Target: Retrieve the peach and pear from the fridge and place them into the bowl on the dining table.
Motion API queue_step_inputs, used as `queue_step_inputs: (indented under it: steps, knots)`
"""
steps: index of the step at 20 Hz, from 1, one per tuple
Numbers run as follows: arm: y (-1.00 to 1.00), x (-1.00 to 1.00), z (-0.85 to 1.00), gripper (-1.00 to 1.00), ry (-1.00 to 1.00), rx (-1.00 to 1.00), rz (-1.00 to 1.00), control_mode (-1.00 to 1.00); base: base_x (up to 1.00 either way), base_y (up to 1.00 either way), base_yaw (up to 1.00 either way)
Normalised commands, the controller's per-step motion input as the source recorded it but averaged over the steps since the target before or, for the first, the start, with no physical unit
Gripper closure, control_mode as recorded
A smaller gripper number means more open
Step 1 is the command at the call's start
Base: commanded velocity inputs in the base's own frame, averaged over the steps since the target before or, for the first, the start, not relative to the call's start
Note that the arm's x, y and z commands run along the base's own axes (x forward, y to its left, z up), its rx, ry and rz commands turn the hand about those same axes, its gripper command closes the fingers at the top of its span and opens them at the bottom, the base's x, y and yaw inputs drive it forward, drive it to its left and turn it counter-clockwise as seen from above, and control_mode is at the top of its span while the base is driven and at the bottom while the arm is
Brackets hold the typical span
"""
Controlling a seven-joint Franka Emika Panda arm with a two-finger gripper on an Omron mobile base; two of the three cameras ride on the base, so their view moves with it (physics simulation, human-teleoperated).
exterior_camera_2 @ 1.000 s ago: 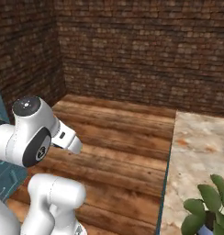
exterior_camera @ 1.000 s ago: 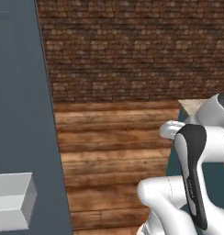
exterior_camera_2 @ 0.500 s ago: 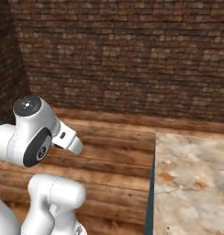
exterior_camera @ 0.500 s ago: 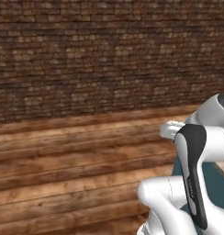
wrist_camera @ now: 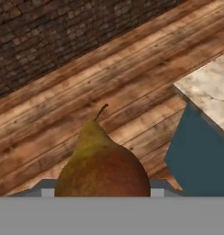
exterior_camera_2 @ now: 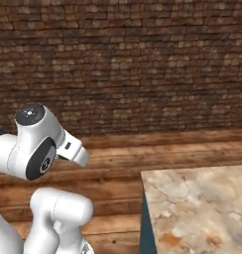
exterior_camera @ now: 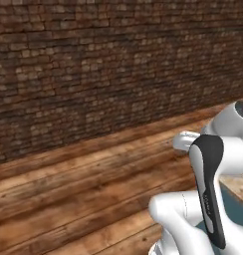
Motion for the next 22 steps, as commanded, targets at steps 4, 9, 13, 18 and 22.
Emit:
queue_step_inputs:
  steps: [4, 9, 13, 18, 22]
  knots:
    - [0.00, 0.00, 0.00, 1.00, 0.00, 0.00, 0.00, 1.00, 1.00, 0.15, -0.55]
    - [0.00, 0.00, 0.00, 1.00, 0.00, 0.00, 0.00, 1.00, 1.00, 0.25, -0.55]
    - [0.00, 0.00, 0.00, 1.00, 0.00, 0.00, 0.00, 1.00, 0.98, 0.35, -0.57]
    - [0.00, 0.00, 0.00, 1.00, 0.00, 0.00, 0.00, 1.00, 0.78, 0.12, -0.62]
    - [0.00, 0.00, 0.00, 1.00, 0.00, 0.00, 0.00, 1.00, 0.49, 0.00, -0.72]
